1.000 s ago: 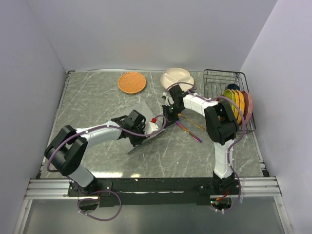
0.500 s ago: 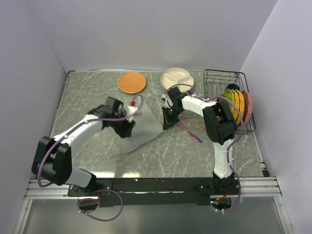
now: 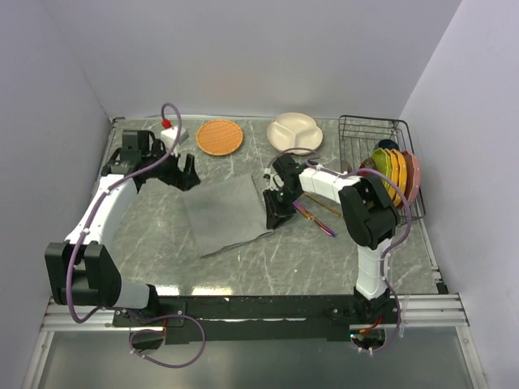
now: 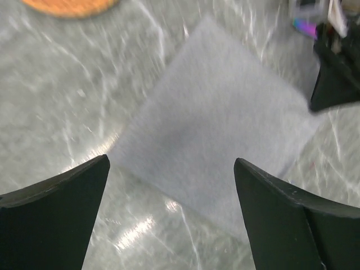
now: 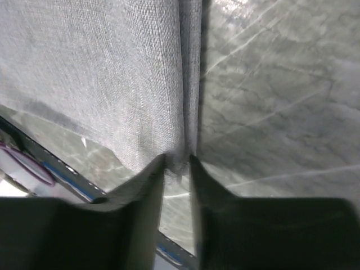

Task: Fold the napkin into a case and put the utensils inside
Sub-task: Smooth out the square-folded napkin at the center of the board.

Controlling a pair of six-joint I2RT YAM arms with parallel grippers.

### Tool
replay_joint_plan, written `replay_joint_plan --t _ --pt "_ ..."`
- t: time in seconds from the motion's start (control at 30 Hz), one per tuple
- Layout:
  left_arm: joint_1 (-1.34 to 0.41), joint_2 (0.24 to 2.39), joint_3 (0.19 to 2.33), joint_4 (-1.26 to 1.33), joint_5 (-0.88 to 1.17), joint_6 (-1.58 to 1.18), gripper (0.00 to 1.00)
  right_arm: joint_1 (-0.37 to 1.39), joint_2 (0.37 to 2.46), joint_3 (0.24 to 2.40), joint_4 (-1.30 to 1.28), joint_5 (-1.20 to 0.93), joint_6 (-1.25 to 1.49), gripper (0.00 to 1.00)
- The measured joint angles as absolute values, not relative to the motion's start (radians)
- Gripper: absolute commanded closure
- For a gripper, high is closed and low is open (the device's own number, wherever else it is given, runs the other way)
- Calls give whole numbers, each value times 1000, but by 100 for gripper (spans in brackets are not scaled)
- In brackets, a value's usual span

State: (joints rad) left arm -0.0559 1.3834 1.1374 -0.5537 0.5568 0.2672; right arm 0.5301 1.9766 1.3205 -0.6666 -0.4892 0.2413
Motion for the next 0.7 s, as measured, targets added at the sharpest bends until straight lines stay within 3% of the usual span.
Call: replay_joint_plan --t 0.03,0.23,0.27,0.47,0.6,0.7 --pt "-50 1382 1156 -536 559 242 1 530 1972 1323 -675 -484 232 36" --pt "-39 1317 1201 -380 515 79 1 489 1918 1424 -782 -445 148 9" --pt "-38 1282 1182 -324 498 49 1 478 1903 1463 -793 -445 134 0" --pt "-34 1106 1097 -66 443 -128 1 453 1791 1663 -694 -482 81 0" --pt "-33 1162 1112 10 496 -275 1 453 1758 1684 -437 -532 112 0" --pt "-33 1257 1047 78 559 -427 1 449 1847 1749 -274 -668 171 0"
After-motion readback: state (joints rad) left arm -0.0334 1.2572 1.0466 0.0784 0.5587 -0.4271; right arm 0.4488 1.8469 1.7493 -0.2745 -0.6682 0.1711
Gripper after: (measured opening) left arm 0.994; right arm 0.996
